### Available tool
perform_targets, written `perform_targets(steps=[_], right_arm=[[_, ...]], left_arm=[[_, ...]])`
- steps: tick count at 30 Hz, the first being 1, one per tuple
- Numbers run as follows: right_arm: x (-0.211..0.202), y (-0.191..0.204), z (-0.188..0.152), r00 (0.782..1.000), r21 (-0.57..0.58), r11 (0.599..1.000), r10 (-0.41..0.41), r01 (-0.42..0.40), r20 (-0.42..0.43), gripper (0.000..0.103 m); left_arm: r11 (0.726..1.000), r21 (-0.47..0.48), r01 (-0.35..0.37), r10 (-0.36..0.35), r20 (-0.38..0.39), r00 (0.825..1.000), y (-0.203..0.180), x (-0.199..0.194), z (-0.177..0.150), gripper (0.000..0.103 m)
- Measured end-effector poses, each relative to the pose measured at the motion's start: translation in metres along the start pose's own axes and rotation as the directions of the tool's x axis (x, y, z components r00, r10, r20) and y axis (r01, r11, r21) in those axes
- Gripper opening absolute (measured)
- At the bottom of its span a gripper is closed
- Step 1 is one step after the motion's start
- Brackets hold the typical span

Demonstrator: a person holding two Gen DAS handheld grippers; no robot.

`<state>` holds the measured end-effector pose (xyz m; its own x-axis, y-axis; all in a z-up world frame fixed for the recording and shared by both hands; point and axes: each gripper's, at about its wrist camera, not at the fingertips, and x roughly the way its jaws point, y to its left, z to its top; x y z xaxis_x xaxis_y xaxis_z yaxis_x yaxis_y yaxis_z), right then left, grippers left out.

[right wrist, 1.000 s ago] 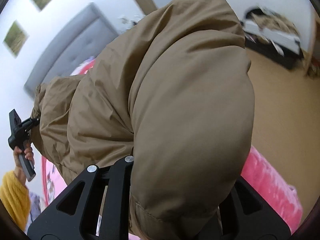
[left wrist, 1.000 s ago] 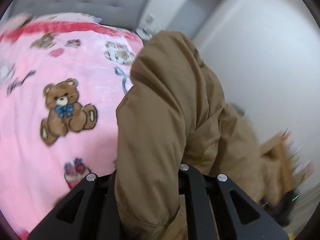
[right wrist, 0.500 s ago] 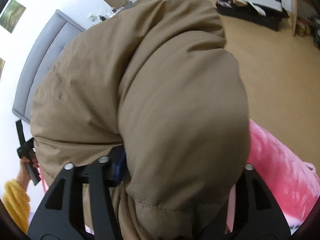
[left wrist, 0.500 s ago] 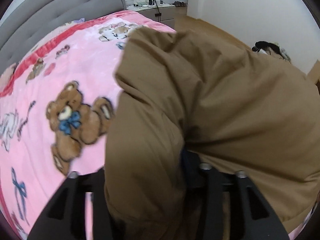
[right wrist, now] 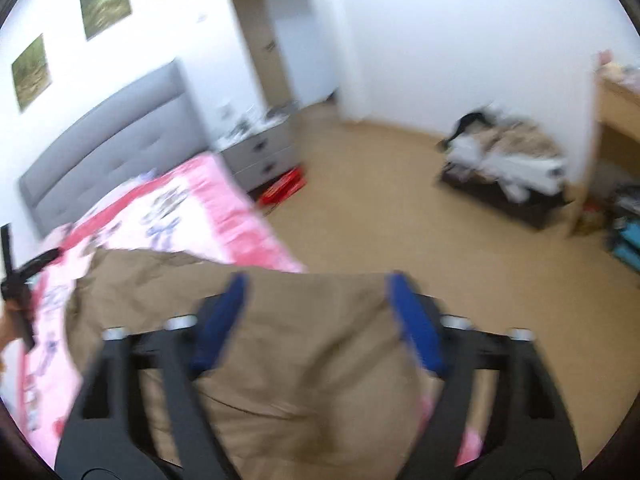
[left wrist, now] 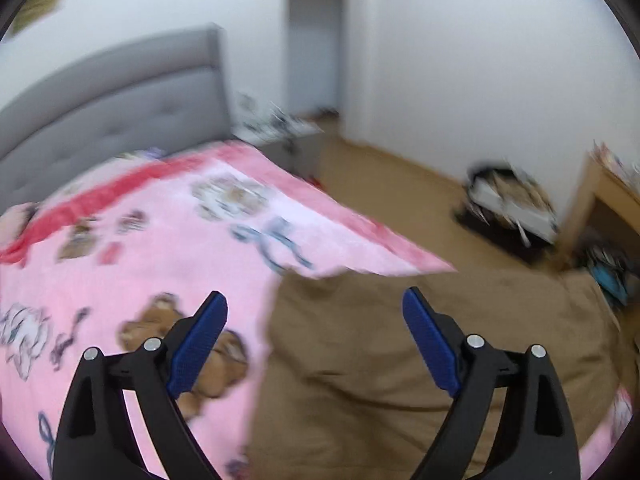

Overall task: Fold large clothes
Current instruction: 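Lower the jacket bundle onto the blanket and open both tools, then pull both open tools back from the placed jacket bundle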

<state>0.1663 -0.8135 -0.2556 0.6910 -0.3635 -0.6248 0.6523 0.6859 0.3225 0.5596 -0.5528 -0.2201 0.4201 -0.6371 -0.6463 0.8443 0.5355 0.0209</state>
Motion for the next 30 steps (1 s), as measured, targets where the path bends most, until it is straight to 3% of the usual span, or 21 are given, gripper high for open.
perform_targets(steps=[2,4,5,7,10,14,17,19,22,24,28,30], right_arm=[[0.038,0.010,0.002,0.996,-0.019,1.000,-0.011,0.009,-0.093,0.042],[0.062,0.021,-0.007,0.987,-0.036,0.999,-0.041,0.036,-0.158,0.042],[0.068,0.025,-0.017,0.981,-0.041,0.998,-0.061,0.055,-0.182,0.042],[0.084,0.018,-0.032,0.969,-0.051,0.994,-0.102,0.092,-0.224,0.043],[0.083,0.008,-0.039,0.963,-0.074,0.984,-0.172,0.160,-0.210,0.045],[0.083,-0.026,-0.051,0.945,-0.029,0.979,-0.203,0.202,-0.255,0.050],[0.080,-0.041,-0.062,0.941,0.009,0.975,-0.212,0.222,-0.263,0.053],[0.077,-0.042,-0.068,0.943,0.028,0.975,-0.207,0.222,-0.260,0.055],[0.070,-0.044,-0.073,0.940,0.047,0.964,-0.242,0.260,-0.241,0.068],[0.063,-0.045,-0.075,0.938,0.072,0.956,-0.261,0.283,-0.229,0.077],[0.038,-0.033,-0.082,0.943,0.099,0.949,-0.280,0.300,-0.178,0.079],[0.022,-0.019,-0.086,0.951,0.082,0.953,-0.279,0.291,-0.133,0.086]], left_arm=[[0.997,0.072,0.000,0.004,-0.051,0.999,-0.026,0.020,0.000,0.088],[0.999,0.049,-0.005,0.011,-0.125,0.992,-0.034,0.042,-0.004,0.088],[1.000,0.026,-0.014,0.019,-0.207,0.978,-0.035,0.058,-0.008,0.088],[0.998,0.033,-0.050,0.057,-0.281,0.958,-0.033,0.076,-0.018,0.088],[0.993,0.055,-0.100,0.111,-0.275,0.955,-0.024,0.080,-0.025,0.089],[0.986,-0.055,-0.159,0.133,-0.322,0.937,0.012,0.090,-0.036,0.092],[0.977,-0.142,-0.156,0.106,-0.307,0.946,0.024,0.084,-0.044,0.092],[0.978,-0.120,-0.171,0.130,-0.292,0.948,0.017,0.082,-0.046,0.092],[0.980,-0.089,-0.177,0.146,-0.278,0.949,0.008,0.074,-0.048,0.096],[0.981,-0.122,-0.151,0.116,-0.255,0.960,0.005,0.062,-0.052,0.097],[0.976,-0.170,-0.137,0.106,-0.179,0.978,-0.006,0.033,-0.059,0.098],[0.975,-0.182,-0.127,0.100,-0.150,0.984,-0.019,0.013,-0.061,0.098]])
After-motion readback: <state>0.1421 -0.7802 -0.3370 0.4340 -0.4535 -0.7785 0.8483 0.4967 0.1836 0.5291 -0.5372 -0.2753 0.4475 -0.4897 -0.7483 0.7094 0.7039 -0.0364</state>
